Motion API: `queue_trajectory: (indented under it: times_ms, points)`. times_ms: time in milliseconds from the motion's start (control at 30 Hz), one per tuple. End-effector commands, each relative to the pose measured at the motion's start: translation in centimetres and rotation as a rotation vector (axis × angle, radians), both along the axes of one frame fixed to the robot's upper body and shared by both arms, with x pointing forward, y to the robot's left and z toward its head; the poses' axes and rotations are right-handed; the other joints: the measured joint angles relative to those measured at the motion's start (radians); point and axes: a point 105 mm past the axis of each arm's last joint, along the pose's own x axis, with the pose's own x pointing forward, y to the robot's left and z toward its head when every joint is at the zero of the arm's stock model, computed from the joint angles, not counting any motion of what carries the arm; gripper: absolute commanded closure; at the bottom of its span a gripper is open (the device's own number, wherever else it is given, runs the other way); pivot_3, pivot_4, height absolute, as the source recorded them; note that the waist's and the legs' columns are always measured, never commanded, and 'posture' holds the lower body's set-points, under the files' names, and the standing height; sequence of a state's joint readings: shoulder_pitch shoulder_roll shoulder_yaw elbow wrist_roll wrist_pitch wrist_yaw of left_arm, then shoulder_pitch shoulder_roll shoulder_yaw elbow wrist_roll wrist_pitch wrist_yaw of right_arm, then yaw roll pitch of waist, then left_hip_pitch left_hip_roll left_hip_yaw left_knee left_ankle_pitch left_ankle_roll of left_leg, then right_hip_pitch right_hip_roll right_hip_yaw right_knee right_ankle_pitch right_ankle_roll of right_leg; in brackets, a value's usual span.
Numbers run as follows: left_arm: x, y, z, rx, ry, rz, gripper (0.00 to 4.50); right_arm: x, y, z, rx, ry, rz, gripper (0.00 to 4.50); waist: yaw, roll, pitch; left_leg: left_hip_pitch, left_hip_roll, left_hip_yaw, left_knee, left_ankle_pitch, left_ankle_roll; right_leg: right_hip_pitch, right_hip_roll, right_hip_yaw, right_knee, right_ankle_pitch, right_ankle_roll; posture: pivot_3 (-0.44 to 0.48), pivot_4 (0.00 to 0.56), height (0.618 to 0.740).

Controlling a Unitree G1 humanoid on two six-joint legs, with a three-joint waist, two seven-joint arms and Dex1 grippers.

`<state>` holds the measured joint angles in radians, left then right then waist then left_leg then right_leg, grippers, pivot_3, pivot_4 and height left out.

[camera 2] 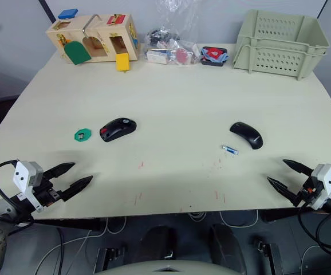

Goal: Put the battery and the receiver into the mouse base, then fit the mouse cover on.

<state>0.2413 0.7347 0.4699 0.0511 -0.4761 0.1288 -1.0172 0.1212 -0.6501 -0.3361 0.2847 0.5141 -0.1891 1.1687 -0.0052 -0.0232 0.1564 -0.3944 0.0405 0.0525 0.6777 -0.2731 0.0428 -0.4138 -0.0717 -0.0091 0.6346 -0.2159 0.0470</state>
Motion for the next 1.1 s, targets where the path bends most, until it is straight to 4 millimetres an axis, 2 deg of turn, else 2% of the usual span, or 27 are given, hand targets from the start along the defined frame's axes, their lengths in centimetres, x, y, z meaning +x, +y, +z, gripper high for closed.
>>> queue_trajectory:
  times_ms: [33, 300, 500, 733, 900, 1100]
  points:
    - [-0.1, 0.3, 0.9, 0.009, -0.045, 0.005, 0.11, 0.1, -1.1, 1.3, -0.027, -0.06, -0.019, 0.0, 0.0, 0.0, 0.0, 0.0, 0.0, 0.0, 0.0, 0.0, 0.0, 0.0, 0.0, 0.0, 0.0, 0.0, 0.0, 0.0, 0.15, 0.74]
    - [-0.5, 1.0, 0.7, -0.012, -0.043, 0.007, 0.11, 0.1, -1.1, 1.3, -0.041, -0.076, -0.006, 0.0, 0.0, 0.0, 0.0, 0.0, 0.0, 0.0, 0.0, 0.0, 0.0, 0.0, 0.0, 0.0, 0.0, 0.0, 0.0, 0.0, 0.15, 0.74]
    - [-0.3, 0.9, 0.8, -0.011, -0.054, 0.003, 0.11, 0.1, -0.9, 1.4, -0.043, -0.091, 0.004, 0.0, 0.0, 0.0, 0.0, 0.0, 0.0, 0.0, 0.0, 0.0, 0.0, 0.0, 0.0, 0.0, 0.0, 0.0, 0.0, 0.0, 0.15, 0.74]
    - [0.1, 0.7, 1.2, -0.002, -0.06, -0.006, 0.11, -0.2, 0.2, 2.2, -0.002, -0.107, 0.065, 0.0, 0.0, 0.001, 0.0, 0.0, 0.0, 0.0, 0.0, 0.0, 0.0, 0.0, 0.0, 0.0, 0.0, 0.0, 0.0, 0.0, 0.15, 0.74]
    - [1.6, 0.3, 2.3, 0.012, -0.083, -0.044, 0.11, -0.4, 1.6, 3.1, 0.045, -0.126, 0.125, 0.0, 0.006, 0.001, 0.0, 0.0, 0.0, 0.0, 0.0, 0.0, 0.0, 0.0, 0.0, -0.001, 0.0, 0.0, 0.0, 0.0, 0.15, 0.74]
    - [4.3, 0.2, 3.6, 0.035, -0.088, -0.104, 0.11, -0.7, 3.8, 4.4, 0.108, -0.138, 0.225, 0.0, 0.015, 0.001, 0.0, 0.0, -0.001, 0.0, 0.0, 0.0, 0.0, 0.0, 0.001, -0.001, 0.0, 0.0, 0.0, 0.0, 0.15, 0.74]
